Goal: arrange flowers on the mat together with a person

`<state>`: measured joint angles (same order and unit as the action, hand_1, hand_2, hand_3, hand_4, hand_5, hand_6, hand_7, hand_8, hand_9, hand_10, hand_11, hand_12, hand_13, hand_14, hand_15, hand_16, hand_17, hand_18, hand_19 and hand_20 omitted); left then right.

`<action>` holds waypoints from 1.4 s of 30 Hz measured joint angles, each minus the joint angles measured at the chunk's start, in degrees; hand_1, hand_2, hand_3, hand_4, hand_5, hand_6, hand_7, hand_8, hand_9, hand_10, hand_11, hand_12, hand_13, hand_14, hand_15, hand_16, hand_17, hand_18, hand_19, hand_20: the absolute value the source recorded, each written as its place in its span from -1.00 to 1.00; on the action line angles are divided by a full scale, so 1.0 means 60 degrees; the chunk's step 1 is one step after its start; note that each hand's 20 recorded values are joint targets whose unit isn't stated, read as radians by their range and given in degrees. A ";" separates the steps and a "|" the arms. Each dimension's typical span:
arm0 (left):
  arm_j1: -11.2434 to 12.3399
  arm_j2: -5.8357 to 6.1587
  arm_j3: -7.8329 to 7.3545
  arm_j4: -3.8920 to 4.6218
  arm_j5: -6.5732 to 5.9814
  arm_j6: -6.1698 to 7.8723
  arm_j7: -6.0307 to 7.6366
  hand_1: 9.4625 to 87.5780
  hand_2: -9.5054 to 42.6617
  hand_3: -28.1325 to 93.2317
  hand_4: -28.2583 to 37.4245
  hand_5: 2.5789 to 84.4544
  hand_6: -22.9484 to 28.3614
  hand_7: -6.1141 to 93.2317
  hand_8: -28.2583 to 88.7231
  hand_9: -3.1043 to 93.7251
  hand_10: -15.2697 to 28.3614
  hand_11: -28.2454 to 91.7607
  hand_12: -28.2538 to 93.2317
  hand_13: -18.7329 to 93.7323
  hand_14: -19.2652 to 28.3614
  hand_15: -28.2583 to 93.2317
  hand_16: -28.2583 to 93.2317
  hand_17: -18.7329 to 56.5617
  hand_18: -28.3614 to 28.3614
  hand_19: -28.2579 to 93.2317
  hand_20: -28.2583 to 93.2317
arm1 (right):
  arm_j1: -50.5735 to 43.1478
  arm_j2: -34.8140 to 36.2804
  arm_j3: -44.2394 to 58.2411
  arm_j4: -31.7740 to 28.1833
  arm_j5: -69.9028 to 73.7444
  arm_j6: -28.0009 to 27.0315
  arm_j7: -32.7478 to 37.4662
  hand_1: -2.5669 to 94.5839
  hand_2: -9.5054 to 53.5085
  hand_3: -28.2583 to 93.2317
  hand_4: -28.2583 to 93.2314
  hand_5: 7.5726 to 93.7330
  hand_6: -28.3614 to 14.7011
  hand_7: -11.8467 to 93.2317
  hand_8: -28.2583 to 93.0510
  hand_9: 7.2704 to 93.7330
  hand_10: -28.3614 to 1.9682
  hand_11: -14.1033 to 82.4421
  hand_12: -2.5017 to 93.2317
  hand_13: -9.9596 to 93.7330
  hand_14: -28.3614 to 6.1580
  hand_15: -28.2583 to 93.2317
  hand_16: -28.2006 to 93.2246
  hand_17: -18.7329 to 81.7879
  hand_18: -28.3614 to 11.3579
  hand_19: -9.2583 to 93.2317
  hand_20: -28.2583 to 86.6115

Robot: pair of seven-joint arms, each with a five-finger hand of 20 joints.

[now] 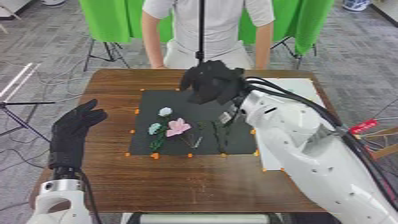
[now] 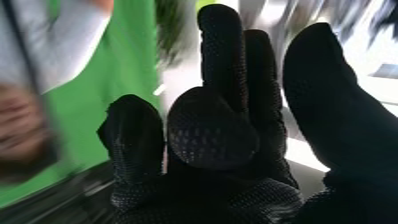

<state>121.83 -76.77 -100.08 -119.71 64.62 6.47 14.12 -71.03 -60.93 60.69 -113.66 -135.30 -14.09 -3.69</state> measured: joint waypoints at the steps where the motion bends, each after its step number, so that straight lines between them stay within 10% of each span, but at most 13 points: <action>1: -0.0002 0.0000 -0.0006 0.0004 -0.0002 -0.0024 -0.0003 -0.65 -0.52 0.54 -0.92 0.16 0.09 -0.55 -0.61 0.10 0.37 -0.14 -0.28 0.05 0.65 -0.11 -0.52 -0.40 0.49 -0.33 -0.27 | -0.0311 -0.0027 0.0461 -0.0316 0.0515 0.0224 0.0294 -0.22 -0.90 0.61 -0.86 0.39 0.49 -0.41 -0.62 0.74 0.20 -0.28 -0.51 0.89 0.61 0.48 0.04 0.41 -0.39 1.00 0.44; 9: -0.0068 -0.0011 -0.0088 0.0091 -0.0007 -0.0247 0.0028 -0.65 -0.53 0.55 -0.92 0.16 0.08 -0.55 -0.61 0.09 0.37 -0.14 -0.28 0.04 0.65 -0.11 -0.52 -0.40 0.49 -0.34 -0.27 | -0.3457 -0.1403 0.3422 -0.1826 0.3951 0.4476 0.1130 -0.50 -0.62 0.64 -0.79 0.37 0.33 -0.45 -0.68 0.50 -0.14 -0.39 -0.55 0.40 -0.16 -0.09 -0.09 -0.02 -0.41 0.20 0.24; 15: -0.0126 -0.0010 0.0015 0.0169 0.0000 -0.0349 0.0167 -0.65 -0.51 0.54 -0.94 0.17 0.09 -0.55 -0.61 0.10 0.37 -0.14 -0.28 0.05 0.64 -0.12 -0.51 -0.40 0.49 -0.34 -0.27 | -0.6002 -0.2838 0.4867 -0.1791 0.6845 0.3119 -0.1218 -0.69 -0.59 0.75 -0.81 0.02 0.38 -0.55 -0.67 0.00 -0.06 -0.58 -0.65 0.00 -0.10 -0.34 -0.18 -0.17 -0.30 -0.54 0.09; 26: -0.0200 -0.0038 0.0387 0.0296 0.0035 -0.0394 0.0228 -0.65 -0.53 0.56 -0.93 0.17 0.10 -0.55 -0.61 0.10 0.37 -0.14 -0.28 0.05 0.64 -0.11 -0.51 -0.40 0.49 -0.34 -0.27 | -0.7946 -0.3589 0.4558 -0.1219 1.1195 0.3141 -0.1884 -0.79 -0.56 0.79 -0.84 -0.16 0.39 -0.55 -0.68 -0.22 0.10 -0.62 -0.69 -0.16 0.00 -0.38 -0.24 -0.21 -0.26 -0.67 0.04; 42: -0.0234 -0.0105 0.0460 0.0309 0.0065 -0.0467 0.0211 -0.63 -0.54 0.55 -0.90 0.17 0.10 -0.55 -0.61 0.10 0.37 -0.14 -0.28 0.05 0.64 -0.12 -0.51 -0.40 0.49 -0.34 -0.27 | -0.8198 -0.3605 0.4980 -0.1390 1.0979 0.3256 -0.1982 -0.80 -0.57 0.80 -0.84 -0.16 0.37 -0.54 -0.69 -0.30 0.19 -0.64 -0.71 -0.20 0.06 -0.38 -0.27 -0.22 -0.26 -0.68 0.03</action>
<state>120.43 -77.40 -97.32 -117.86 65.01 3.67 15.38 -120.22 -82.57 90.57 -122.00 -69.42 5.44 -15.58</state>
